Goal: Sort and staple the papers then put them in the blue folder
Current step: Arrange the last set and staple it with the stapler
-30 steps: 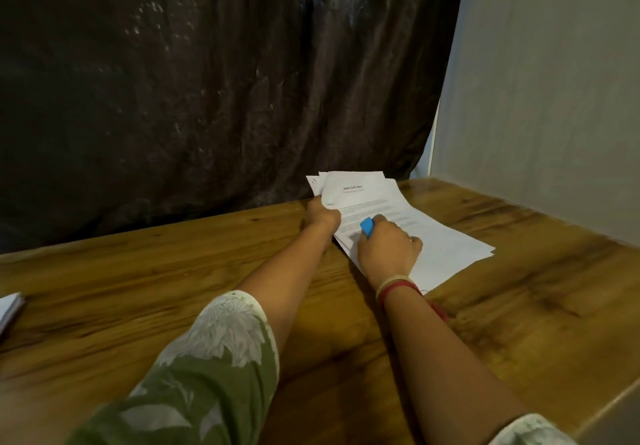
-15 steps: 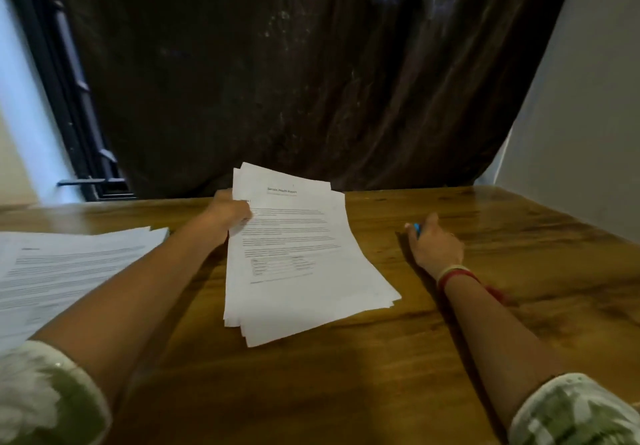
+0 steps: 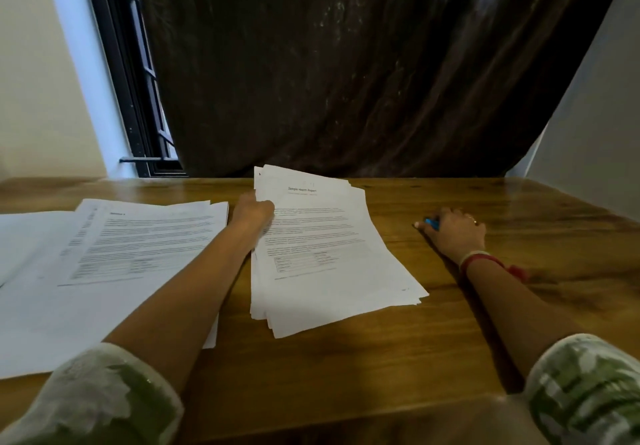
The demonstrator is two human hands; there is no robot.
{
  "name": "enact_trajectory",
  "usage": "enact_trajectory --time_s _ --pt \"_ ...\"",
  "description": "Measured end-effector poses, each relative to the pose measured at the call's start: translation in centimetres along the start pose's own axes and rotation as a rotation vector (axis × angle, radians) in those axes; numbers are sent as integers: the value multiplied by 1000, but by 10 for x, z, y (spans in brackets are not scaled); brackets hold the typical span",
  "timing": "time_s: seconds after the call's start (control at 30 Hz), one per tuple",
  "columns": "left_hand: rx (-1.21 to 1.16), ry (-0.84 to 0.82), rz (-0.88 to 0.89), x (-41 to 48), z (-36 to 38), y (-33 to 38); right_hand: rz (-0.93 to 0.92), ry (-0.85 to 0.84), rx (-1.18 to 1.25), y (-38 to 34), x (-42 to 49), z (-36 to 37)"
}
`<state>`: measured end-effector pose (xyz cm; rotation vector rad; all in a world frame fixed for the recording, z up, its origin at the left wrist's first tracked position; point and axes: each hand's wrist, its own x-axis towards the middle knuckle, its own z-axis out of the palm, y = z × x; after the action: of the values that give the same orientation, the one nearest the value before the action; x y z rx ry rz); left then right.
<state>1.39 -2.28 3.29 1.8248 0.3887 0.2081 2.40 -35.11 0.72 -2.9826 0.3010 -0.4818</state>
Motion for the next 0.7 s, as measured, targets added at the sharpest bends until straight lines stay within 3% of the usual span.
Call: enact_trajectory --time_s 0.07,0.17,0.4,0.7 --pt "-7 -35 -2 -4 -1 -2 2 100 0 -6 -1 -1" --pt "-26 -102 21 -4 -2 -7 -37 217 330 -36 -3 -6" --pt "-157 -118 49 -5 -7 -10 63 -103 1330 -105 -14 -9" --pt "-98 -92 60 -2 -2 -11 240 -37 1348 -97 -4 10"
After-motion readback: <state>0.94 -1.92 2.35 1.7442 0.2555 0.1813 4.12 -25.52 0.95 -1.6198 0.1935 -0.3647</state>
